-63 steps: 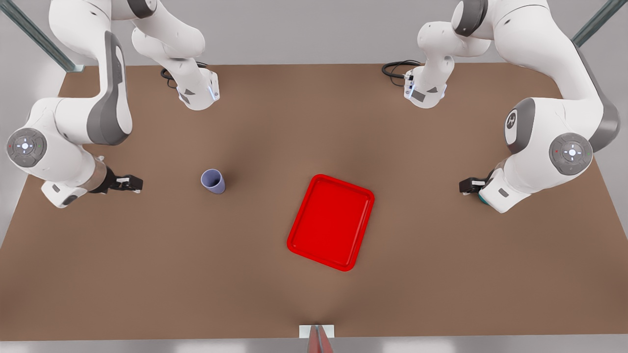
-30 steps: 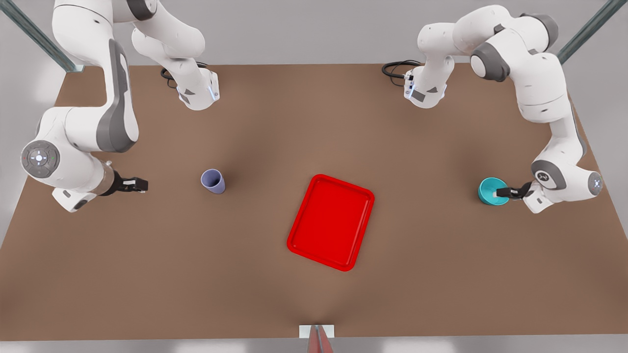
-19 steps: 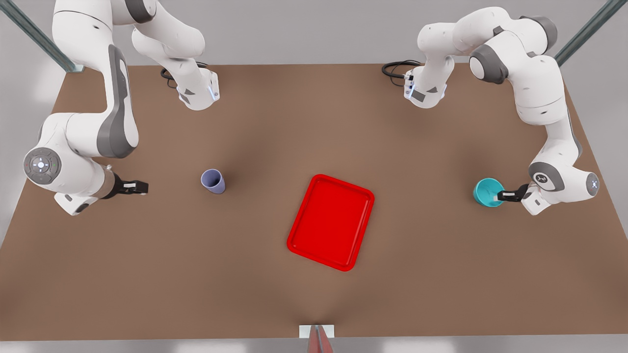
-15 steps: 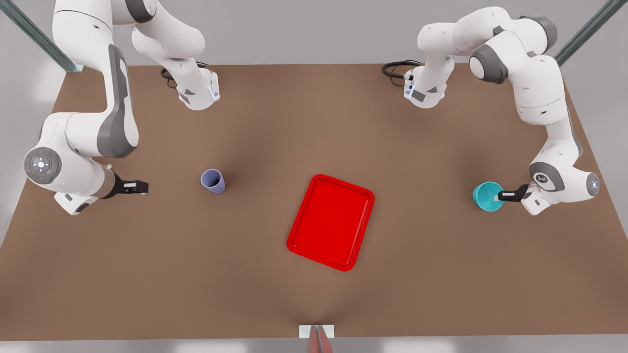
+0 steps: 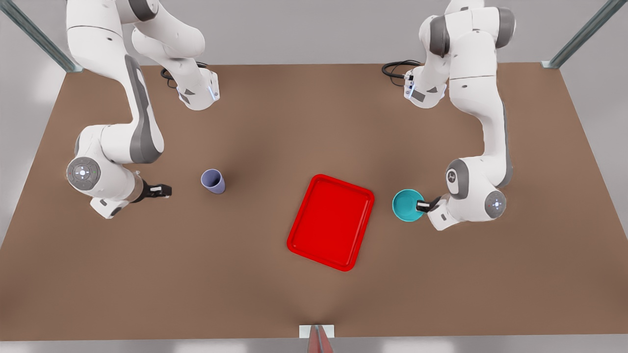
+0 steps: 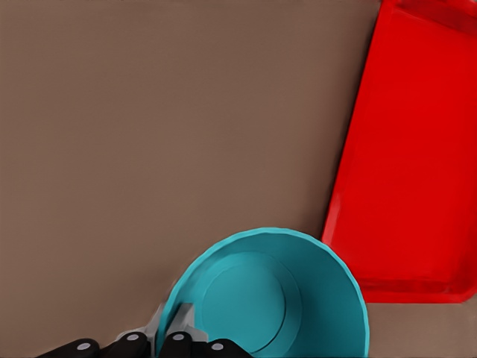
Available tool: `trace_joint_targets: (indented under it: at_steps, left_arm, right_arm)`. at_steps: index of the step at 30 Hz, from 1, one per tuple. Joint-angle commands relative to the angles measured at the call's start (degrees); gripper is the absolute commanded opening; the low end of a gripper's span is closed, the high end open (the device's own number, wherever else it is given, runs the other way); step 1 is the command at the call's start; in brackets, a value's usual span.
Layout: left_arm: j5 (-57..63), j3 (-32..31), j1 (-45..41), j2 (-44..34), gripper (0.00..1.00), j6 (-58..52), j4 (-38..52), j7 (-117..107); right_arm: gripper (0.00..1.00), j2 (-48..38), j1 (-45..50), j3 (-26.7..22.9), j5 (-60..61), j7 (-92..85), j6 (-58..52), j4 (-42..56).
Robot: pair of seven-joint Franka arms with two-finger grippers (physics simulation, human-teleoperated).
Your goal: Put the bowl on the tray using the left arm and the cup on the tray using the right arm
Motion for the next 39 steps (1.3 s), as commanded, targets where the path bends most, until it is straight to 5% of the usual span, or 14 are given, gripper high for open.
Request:
trace_joint_targets:
  at_steps: [1,5,19,20,21,22,31,33,35,39]
  left_arm:
    - [-9.58,-0.85,-0.02,-0.01,0.21,0.62,0.01,-1.44]
    - [-9.67,-9.64,-1.42,0.43,0.21,7.04,1.33,-15.76]
    - [-10.64,-11.49,-8.28,7.02,0.25,11.53,6.34,-25.35]
    - [-10.99,-11.49,-8.28,7.37,0.32,11.61,6.69,-25.26]
    - [-10.64,-11.49,-8.28,7.81,0.82,11.61,7.13,-24.56]
    - [-10.64,-11.49,-8.28,7.90,1.00,11.53,7.13,-24.56]
    - [-5.64,-10.18,-8.20,5.62,1.00,10.47,8.18,-25.35]
    - [1.75,-4.91,-8.20,4.38,1.00,0.02,13.63,-25.26]
    - [8.78,1.07,-8.20,4.12,1.00,-9.56,18.90,-24.21]
    - [18.54,10.74,-8.20,-3.08,1.00,-20.11,21.72,-17.35]
  right_arm:
    - [1.00,-0.19,-0.15,0.02,2.32,-0.07,0.19,-0.82]
    - [1.00,-3.09,-0.06,2.92,3.30,-0.07,15.30,-17.51]
    - [1.00,-7.58,-0.06,5.12,4.00,0.99,28.40,-32.11]
    - [1.00,-7.49,-0.06,5.12,4.09,1.08,28.58,-32.37]
    - [1.00,-7.22,-0.06,5.29,4.18,1.08,28.58,-32.46]
    - [1.00,-6.61,-0.06,5.47,4.18,1.08,30.16,-33.16]
    - [1.00,-4.24,0.29,5.56,4.18,0.99,33.32,-34.48]
    - [0.83,-3.71,0.29,5.56,4.26,1.08,33.59,-34.48]
    - [0.39,-3.71,0.29,5.65,4.26,3.10,33.50,-34.40]
    - [0.30,-2.92,0.73,5.65,4.35,3.36,33.59,-34.40]
